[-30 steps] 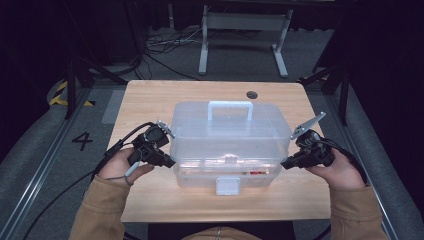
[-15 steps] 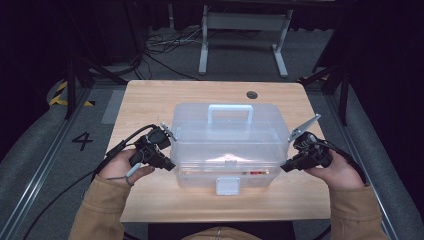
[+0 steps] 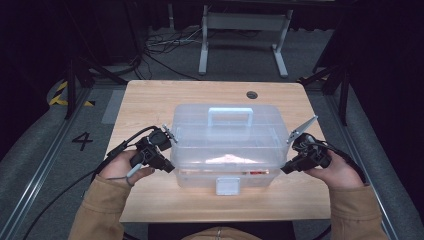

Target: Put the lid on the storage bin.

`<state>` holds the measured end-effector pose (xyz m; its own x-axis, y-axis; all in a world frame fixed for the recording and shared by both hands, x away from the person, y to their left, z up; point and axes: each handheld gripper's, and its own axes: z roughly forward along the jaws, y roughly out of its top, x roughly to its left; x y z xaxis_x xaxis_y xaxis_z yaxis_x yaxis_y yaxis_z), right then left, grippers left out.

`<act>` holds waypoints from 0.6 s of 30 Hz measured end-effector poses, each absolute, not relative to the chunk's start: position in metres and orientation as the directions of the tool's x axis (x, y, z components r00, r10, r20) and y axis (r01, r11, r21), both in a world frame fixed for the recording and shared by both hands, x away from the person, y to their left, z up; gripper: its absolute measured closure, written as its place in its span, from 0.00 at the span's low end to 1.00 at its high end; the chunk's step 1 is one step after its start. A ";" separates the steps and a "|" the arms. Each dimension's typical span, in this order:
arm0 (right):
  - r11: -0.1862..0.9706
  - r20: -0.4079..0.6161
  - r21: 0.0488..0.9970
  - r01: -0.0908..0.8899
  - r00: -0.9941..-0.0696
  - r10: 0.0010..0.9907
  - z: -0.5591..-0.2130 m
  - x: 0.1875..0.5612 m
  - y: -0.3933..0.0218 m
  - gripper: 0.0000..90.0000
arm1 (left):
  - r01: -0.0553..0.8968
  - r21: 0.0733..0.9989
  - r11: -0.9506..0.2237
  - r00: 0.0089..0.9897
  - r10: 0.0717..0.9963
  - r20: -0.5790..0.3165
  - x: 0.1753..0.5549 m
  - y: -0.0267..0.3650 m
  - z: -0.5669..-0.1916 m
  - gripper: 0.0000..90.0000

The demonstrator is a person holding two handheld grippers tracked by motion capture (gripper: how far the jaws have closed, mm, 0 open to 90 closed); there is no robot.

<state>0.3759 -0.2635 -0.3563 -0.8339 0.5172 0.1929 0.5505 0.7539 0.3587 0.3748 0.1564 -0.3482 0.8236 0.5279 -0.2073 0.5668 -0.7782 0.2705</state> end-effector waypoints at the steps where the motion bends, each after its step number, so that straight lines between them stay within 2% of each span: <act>1: 0.757 0.192 0.356 0.549 -0.835 0.515 -0.357 0.376 -0.264 0.98 | 0.567 0.268 -0.779 0.823 0.528 -0.208 0.375 0.156 -0.348 0.95; 12: 0.770 0.205 0.318 0.554 -0.833 0.514 -0.362 0.377 -0.264 0.97 | 0.565 0.227 -0.793 0.824 0.525 -0.213 0.376 0.156 -0.354 0.95; 18: 0.764 0.231 0.288 0.577 -0.816 0.529 -0.368 0.379 -0.267 0.95 | 0.562 0.192 -0.805 0.820 0.510 -0.261 0.377 0.161 -0.362 0.94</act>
